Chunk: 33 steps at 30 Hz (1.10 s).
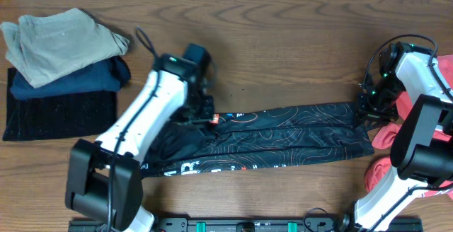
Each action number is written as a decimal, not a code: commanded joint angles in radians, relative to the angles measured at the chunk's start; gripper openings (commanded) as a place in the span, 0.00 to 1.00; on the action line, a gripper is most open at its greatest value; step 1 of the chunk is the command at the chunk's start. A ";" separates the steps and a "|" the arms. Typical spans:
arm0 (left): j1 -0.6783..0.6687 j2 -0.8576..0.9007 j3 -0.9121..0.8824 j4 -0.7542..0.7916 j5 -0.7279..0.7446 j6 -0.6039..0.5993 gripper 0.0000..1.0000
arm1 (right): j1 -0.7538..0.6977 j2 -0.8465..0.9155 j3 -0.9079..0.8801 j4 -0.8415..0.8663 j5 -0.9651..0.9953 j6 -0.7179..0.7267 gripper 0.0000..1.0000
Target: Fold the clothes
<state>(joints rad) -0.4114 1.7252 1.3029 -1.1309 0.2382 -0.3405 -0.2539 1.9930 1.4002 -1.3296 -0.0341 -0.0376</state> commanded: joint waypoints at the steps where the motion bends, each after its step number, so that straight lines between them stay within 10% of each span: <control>1: -0.052 0.008 -0.041 0.036 0.008 -0.010 0.15 | -0.001 0.005 -0.003 0.002 -0.007 -0.008 0.33; 3: -0.073 0.009 -0.063 0.075 0.008 -0.010 0.35 | -0.001 0.005 -0.003 -0.002 -0.007 -0.008 0.33; 8: -0.077 0.008 -0.085 0.228 -0.007 -0.008 0.49 | -0.001 0.005 -0.003 -0.003 -0.007 -0.008 0.34; 24: 0.103 -0.053 -0.074 0.133 -0.007 -0.009 0.47 | -0.001 0.005 -0.008 0.044 -0.025 -0.178 0.73; 33: 0.193 -0.198 -0.074 0.142 -0.008 -0.009 0.47 | -0.002 0.005 -0.136 0.196 0.037 -0.277 0.75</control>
<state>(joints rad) -0.2314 1.5612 1.2198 -0.9894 0.2363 -0.3439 -0.2539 1.9930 1.3018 -1.1568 -0.0456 -0.2668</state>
